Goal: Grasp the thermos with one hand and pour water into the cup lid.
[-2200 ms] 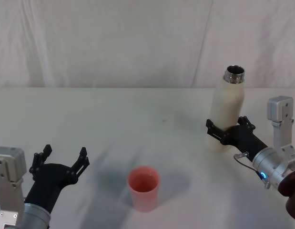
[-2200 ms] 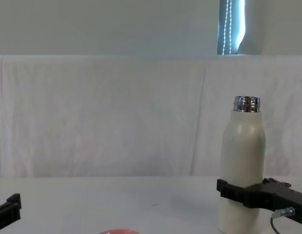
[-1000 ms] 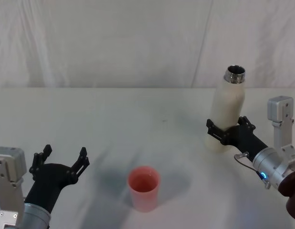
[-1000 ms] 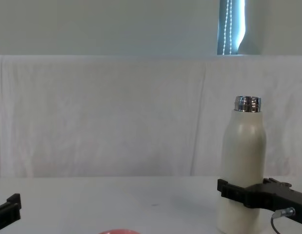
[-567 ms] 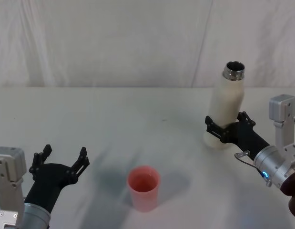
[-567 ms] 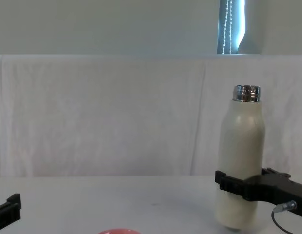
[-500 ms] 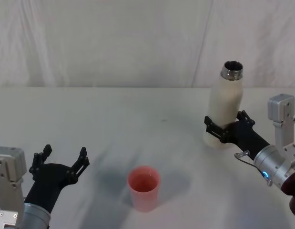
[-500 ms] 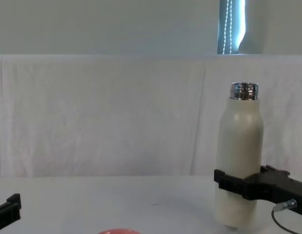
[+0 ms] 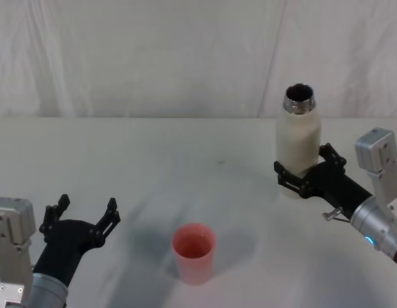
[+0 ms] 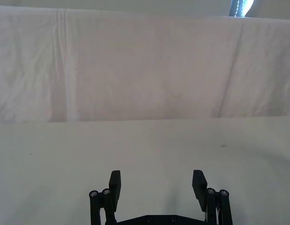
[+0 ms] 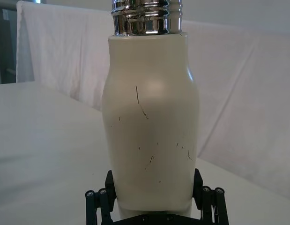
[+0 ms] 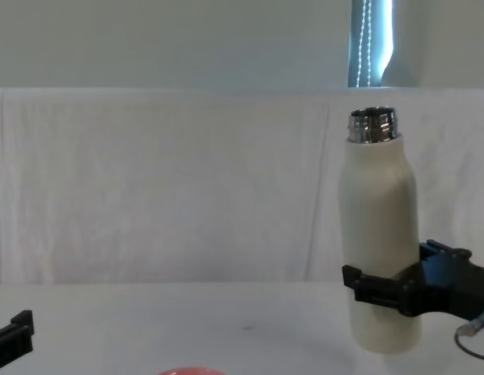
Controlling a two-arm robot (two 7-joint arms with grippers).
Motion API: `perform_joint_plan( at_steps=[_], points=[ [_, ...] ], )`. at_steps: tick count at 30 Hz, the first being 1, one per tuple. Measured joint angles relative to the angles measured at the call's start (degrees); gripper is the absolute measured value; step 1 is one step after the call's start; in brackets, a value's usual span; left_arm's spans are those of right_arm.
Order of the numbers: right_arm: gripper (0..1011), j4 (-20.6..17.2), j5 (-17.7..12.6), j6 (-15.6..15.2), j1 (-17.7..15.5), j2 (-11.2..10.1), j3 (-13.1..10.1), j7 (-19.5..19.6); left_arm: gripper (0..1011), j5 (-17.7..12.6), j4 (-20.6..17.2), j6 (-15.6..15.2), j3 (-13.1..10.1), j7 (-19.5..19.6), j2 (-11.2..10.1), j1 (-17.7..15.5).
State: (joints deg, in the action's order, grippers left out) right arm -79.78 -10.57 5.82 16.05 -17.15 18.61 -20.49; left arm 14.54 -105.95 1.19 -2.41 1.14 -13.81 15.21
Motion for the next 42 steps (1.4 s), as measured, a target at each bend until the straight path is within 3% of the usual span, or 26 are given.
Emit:
perform_joint_plan(
  at_steps=[13,21,25,34,42],
  points=[
    [962,-6.93,2.99,-1.19,-3.57,-2.53,-0.88,1.49,1001,0.00,0.00,0.00,0.00,0.00,0.00,0.00],
    [962,-11.12,9.34,-1.89,-5.91,-4.28,-0.09,4.08,1001,0.00,0.00,0.00,0.00,0.00,0.00,0.00],
    [962,-13.17,14.73,-2.23,-7.45,-4.97,0.77,5.97,1001,0.00,0.00,0.00,0.00,0.00,0.00,0.00],
    [962,-14.94,20.43,-2.20,-10.05,-4.57,0.84,8.82,1001,0.00,0.00,0.00,0.00,0.00,0.00,0.00],
    [962,-15.43,22.03,-1.54,-12.48,-3.14,-0.62,10.35,1001,0.00,0.00,0.00,0.00,0.00,0.00,0.00]
  ],
)
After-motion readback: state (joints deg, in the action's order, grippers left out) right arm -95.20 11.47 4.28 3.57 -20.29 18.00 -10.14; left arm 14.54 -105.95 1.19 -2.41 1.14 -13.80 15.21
